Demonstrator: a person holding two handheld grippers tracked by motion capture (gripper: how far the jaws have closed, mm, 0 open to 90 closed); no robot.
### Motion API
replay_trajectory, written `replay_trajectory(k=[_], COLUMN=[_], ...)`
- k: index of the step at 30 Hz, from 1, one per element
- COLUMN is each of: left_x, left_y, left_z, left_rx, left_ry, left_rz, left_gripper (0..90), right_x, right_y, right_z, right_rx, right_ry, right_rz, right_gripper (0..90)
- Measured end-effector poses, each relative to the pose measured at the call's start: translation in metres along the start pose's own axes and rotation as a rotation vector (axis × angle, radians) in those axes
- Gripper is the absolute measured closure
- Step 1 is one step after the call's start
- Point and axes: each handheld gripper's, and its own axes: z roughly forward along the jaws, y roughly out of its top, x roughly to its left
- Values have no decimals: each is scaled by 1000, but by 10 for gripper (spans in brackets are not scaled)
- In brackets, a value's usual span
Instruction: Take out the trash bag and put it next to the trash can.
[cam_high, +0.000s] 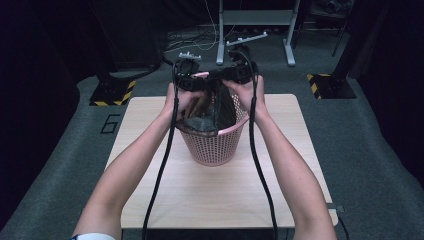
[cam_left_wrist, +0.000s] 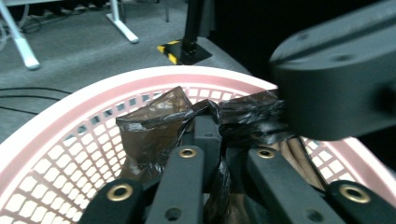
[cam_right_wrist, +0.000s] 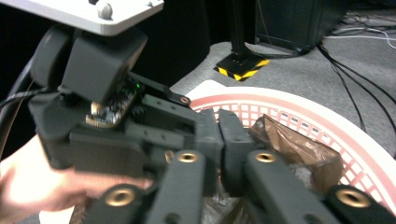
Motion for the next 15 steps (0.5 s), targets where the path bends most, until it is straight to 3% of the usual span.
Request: replay_trajectory(k=[3,7,8,10,15], left_x=[-1,-3,-4,-5,-16], left_y=[4,17,19,24,33], left_z=[-7,-22,-24,-31,-46], left_rx=[-12,-45,-50,-64,-84], left_ry=[10,-18,-19,-49,-128], left_rz=[13,13,18,16,47], left_gripper=[886,886,886,886,886], right_x=[-8,-13,-13,-13,-18], right_y=[-4,-11,-14,-16,-15], right_z=[-7,-4,0,5,17], right_rx=[13,89,109,126,130], right_ry=[-14,-29,-58,-67,-122], right_rz=[-1,-22,-24,-26,0], right_gripper=[594,344,304,228,155])
